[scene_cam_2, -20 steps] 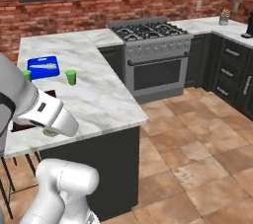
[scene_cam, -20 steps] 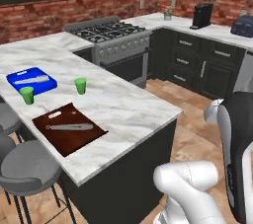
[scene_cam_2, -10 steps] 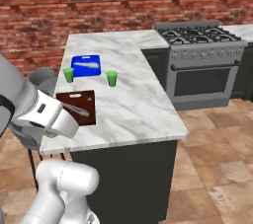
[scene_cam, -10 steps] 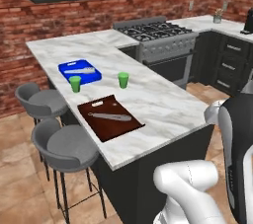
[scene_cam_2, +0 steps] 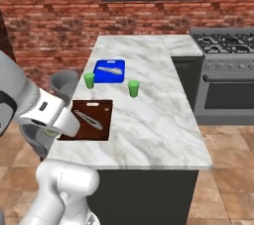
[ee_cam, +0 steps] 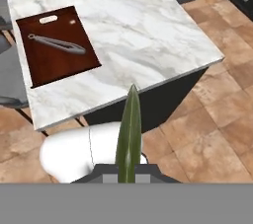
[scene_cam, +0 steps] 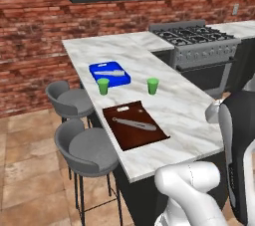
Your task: Gather the lemon wedge and lemon from the fridge and place them on a tray on the dining counter. Then gather the fishs from the fridge and place them on the other tray.
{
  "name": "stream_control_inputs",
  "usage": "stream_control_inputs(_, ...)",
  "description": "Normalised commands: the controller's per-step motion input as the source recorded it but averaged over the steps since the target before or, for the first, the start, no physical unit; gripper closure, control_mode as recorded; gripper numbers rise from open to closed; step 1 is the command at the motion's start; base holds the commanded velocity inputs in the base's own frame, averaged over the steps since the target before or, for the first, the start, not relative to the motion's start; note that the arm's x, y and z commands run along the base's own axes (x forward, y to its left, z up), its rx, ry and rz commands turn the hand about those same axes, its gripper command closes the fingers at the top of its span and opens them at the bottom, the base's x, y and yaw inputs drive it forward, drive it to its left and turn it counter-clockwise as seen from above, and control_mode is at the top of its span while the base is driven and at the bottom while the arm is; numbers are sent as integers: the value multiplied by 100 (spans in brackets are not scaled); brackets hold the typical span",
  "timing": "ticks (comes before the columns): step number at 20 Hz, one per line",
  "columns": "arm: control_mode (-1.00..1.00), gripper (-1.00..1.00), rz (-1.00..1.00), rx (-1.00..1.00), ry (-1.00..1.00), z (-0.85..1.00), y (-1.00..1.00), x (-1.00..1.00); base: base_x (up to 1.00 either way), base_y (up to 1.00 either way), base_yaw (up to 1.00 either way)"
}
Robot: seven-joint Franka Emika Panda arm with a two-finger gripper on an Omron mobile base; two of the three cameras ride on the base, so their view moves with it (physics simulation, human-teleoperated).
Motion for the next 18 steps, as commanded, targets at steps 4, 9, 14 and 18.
stream_control_inputs(4,-100,100,25,5,5,-5,7,75,24,0,9)
stream_control_inputs(9,-100,100,34,5,7,-22,27,100,0,0,0)
stream_control_inputs(14,-100,100,31,2,7,-36,35,92,0,0,0)
stream_control_inputs(18,-100,100,23,0,7,-51,35,73,0,0,0)
